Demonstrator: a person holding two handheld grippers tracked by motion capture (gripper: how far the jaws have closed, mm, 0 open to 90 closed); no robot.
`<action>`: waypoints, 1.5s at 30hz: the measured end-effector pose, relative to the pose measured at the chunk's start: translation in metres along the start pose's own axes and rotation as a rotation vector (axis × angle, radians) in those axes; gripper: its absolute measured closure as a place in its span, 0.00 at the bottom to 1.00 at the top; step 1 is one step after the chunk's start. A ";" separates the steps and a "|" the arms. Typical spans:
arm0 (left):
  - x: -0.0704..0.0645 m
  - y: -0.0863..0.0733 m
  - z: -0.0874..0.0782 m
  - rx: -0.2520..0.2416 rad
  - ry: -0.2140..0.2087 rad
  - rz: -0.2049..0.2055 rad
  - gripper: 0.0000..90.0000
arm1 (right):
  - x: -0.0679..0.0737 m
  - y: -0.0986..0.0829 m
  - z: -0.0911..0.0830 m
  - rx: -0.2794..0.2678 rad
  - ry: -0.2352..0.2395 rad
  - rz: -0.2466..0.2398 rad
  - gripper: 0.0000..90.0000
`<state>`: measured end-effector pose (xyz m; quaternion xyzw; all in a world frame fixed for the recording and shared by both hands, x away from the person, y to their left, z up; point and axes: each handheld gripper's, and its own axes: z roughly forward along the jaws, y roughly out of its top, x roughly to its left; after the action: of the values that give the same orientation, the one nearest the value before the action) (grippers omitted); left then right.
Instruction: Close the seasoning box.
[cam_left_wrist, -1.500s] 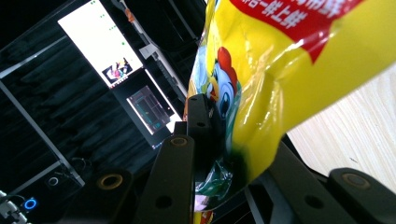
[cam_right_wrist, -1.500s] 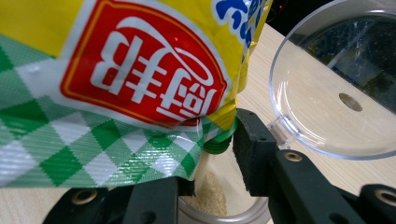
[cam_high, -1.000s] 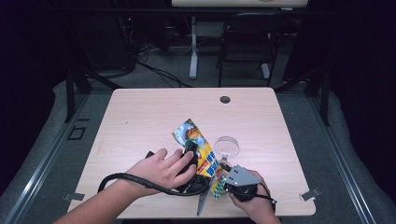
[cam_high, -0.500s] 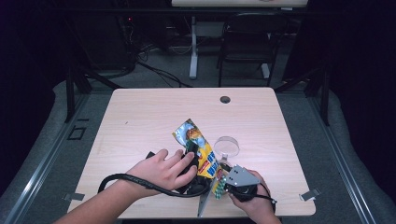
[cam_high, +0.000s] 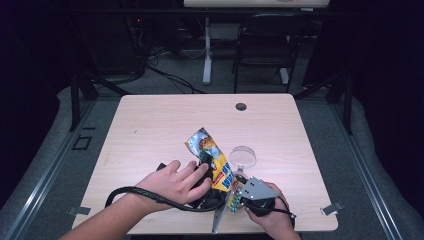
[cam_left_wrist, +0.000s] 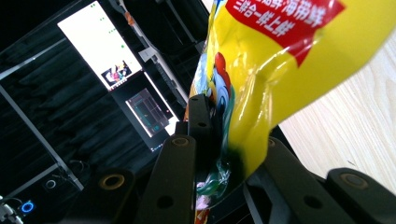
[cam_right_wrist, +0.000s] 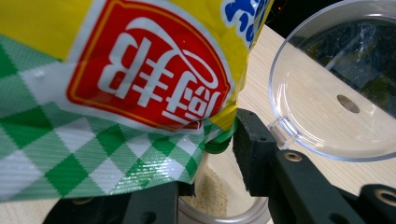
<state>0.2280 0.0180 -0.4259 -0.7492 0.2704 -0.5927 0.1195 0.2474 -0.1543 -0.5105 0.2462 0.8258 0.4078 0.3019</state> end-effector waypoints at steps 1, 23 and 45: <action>0.000 0.000 0.000 -0.006 0.005 -0.003 0.94 | 0.000 0.000 0.000 0.001 -0.001 -0.001 0.78; 0.003 0.001 -0.002 -0.005 -0.004 0.005 0.95 | 0.000 0.000 0.000 -0.006 0.001 0.000 0.78; 0.007 0.001 -0.003 -0.009 -0.007 0.005 0.96 | 0.000 0.001 -0.001 -0.009 0.001 -0.001 0.78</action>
<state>0.2257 0.0140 -0.4200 -0.7511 0.2745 -0.5886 0.1183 0.2475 -0.1544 -0.5093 0.2443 0.8242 0.4117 0.3026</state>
